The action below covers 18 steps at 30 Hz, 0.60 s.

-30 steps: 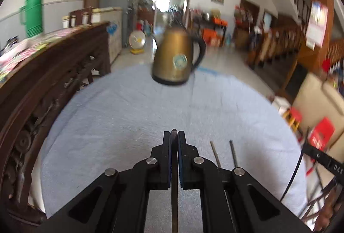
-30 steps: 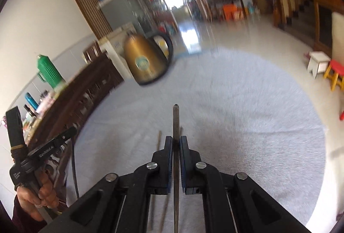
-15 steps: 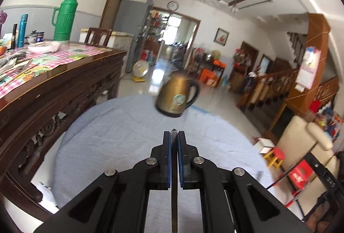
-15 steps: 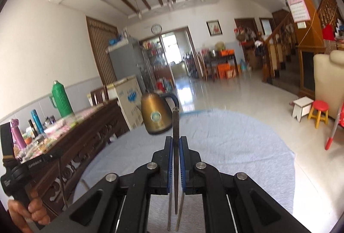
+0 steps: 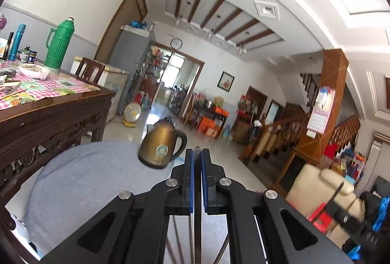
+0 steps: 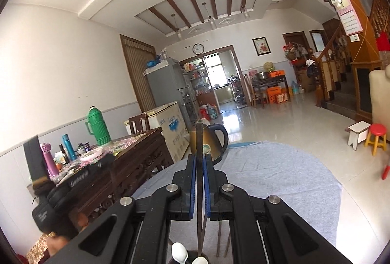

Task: Organize utensils
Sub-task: 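Carry both chopsticks over the black cup and lower them in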

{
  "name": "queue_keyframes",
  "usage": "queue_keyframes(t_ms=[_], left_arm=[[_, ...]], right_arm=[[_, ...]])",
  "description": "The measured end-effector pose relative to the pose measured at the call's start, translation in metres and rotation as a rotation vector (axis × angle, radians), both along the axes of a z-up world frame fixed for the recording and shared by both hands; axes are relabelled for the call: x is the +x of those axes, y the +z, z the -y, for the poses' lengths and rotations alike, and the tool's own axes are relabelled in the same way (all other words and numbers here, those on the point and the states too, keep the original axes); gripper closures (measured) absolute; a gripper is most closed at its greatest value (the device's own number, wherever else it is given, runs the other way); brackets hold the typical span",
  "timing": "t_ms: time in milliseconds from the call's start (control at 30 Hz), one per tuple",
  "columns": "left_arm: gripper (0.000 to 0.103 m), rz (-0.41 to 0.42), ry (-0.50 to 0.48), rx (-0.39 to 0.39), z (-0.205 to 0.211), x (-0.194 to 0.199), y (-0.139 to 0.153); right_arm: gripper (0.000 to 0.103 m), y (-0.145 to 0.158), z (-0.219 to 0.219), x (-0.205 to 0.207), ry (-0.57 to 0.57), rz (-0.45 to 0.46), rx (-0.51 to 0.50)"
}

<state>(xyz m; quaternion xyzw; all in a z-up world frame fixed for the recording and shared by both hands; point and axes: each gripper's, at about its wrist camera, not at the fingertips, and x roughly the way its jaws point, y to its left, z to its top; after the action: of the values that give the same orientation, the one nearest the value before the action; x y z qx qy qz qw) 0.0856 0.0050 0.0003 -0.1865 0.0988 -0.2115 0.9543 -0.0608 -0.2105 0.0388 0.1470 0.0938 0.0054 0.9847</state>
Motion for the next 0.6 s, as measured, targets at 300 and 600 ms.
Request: queue_keyframes(t_ms=[300,600], left_arm=[[0.097,0.006,0.079,0.037,0.022,0.007,-0.023],[0.097,-0.044,0.116,0.086,0.031,0.006,-0.057]], right_arm=[[0.096,-0.016,0.000,0.004,0.027,-0.036,0.041],[0.096,-0.041,-0.005,0.018,0.069,-0.124,0.042]])
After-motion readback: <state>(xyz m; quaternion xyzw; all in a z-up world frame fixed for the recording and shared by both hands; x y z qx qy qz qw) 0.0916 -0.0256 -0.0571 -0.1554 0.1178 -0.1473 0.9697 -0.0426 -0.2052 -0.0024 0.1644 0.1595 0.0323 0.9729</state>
